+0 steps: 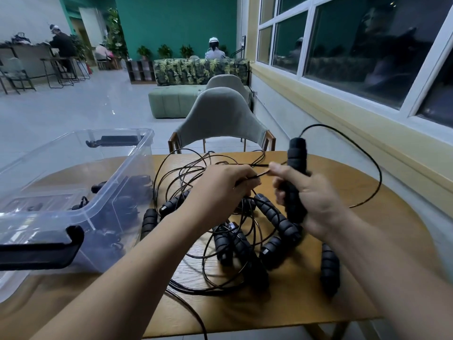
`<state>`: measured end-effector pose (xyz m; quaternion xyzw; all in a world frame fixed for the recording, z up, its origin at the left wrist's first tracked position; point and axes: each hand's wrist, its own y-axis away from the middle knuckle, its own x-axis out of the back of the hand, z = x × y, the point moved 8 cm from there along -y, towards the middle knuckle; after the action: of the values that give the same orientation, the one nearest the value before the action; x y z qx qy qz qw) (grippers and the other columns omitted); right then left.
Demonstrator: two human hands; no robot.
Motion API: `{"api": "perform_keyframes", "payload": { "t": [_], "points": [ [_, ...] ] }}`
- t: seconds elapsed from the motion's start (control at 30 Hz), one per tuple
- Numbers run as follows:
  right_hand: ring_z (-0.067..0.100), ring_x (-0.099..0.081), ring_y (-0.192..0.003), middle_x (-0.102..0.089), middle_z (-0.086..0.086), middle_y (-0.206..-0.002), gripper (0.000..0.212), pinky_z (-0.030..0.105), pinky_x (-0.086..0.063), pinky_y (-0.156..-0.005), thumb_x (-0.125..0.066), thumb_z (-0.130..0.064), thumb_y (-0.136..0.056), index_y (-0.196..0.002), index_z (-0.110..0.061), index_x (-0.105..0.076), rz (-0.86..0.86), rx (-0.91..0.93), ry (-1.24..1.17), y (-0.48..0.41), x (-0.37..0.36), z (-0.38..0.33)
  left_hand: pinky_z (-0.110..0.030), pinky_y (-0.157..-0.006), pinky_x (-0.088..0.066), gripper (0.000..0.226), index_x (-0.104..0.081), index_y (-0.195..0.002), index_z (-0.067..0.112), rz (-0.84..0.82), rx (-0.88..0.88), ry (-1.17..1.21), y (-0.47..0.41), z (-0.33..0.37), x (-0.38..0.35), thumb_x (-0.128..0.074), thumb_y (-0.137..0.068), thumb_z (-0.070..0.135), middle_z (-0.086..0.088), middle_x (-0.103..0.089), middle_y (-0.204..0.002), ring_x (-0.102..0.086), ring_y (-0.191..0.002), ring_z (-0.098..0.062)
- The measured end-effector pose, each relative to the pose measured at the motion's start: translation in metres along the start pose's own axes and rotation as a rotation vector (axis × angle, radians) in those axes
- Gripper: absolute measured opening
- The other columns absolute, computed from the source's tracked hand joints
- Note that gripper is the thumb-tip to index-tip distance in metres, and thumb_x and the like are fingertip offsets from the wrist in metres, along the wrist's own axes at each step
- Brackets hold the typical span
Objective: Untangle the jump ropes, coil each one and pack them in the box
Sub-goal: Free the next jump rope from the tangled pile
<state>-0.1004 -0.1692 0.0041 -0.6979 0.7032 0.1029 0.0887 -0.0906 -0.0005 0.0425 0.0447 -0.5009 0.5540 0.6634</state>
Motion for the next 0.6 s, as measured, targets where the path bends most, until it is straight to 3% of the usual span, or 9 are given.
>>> {"api": "perform_keyframes", "payload": {
  "t": [0.13,0.3,0.47,0.53,0.6],
  "points": [
    [0.013,-0.051,-0.056,-0.063,0.002,-0.068,0.012,0.022,-0.043,-0.053,-0.079,-0.015,-0.094,-0.099,-0.008,-0.070,0.040,-0.007,-0.006,0.004,-0.013,0.009,-0.036,-0.067,-0.050,0.010,-0.076,-0.098,0.024,-0.037,-0.087,0.005,0.004,0.009,-0.009,-0.070,-0.100,0.031,0.009,-0.069,-0.079,-0.061,-0.073,-0.009],
    [0.016,-0.059,-0.064,-0.069,0.007,-0.072,0.010,0.028,-0.048,-0.064,-0.077,-0.013,-0.095,-0.096,-0.004,-0.073,0.009,0.060,0.046,0.007,-0.017,0.001,-0.037,-0.066,-0.051,0.010,-0.075,-0.098,0.025,-0.038,-0.096,0.036,0.006,0.005,-0.008,-0.070,-0.102,0.032,0.009,-0.069,-0.078,-0.062,-0.072,-0.011],
    [0.016,-0.059,-0.065,-0.068,0.008,-0.074,0.011,0.024,-0.047,-0.061,-0.077,-0.015,-0.095,-0.093,-0.005,-0.074,-0.055,0.091,0.027,0.013,-0.020,-0.017,-0.015,-0.055,-0.034,0.018,-0.067,-0.084,0.028,-0.056,-0.020,0.055,0.002,-0.005,-0.007,-0.072,-0.101,0.030,0.018,-0.059,-0.064,-0.054,-0.061,0.000],
    [0.015,-0.057,-0.064,-0.067,0.007,-0.075,0.011,0.024,-0.046,-0.061,-0.076,-0.016,-0.094,-0.093,-0.005,-0.073,-0.037,0.129,0.023,0.014,-0.012,-0.030,-0.015,-0.057,-0.042,0.011,-0.074,-0.091,0.025,-0.069,0.022,0.087,0.000,-0.010,-0.005,-0.071,-0.101,0.029,0.019,-0.066,-0.070,-0.060,-0.066,0.004],
    [0.012,-0.055,-0.062,-0.066,0.004,-0.074,0.012,0.023,-0.045,-0.060,-0.077,-0.017,-0.093,-0.095,-0.005,-0.073,-0.005,0.152,-0.010,0.014,0.000,-0.045,-0.021,-0.069,-0.053,0.010,-0.077,-0.100,0.025,-0.075,0.038,0.110,-0.002,-0.015,-0.002,-0.069,-0.102,0.031,0.014,-0.075,-0.082,-0.068,-0.078,0.001]
  ]
}}
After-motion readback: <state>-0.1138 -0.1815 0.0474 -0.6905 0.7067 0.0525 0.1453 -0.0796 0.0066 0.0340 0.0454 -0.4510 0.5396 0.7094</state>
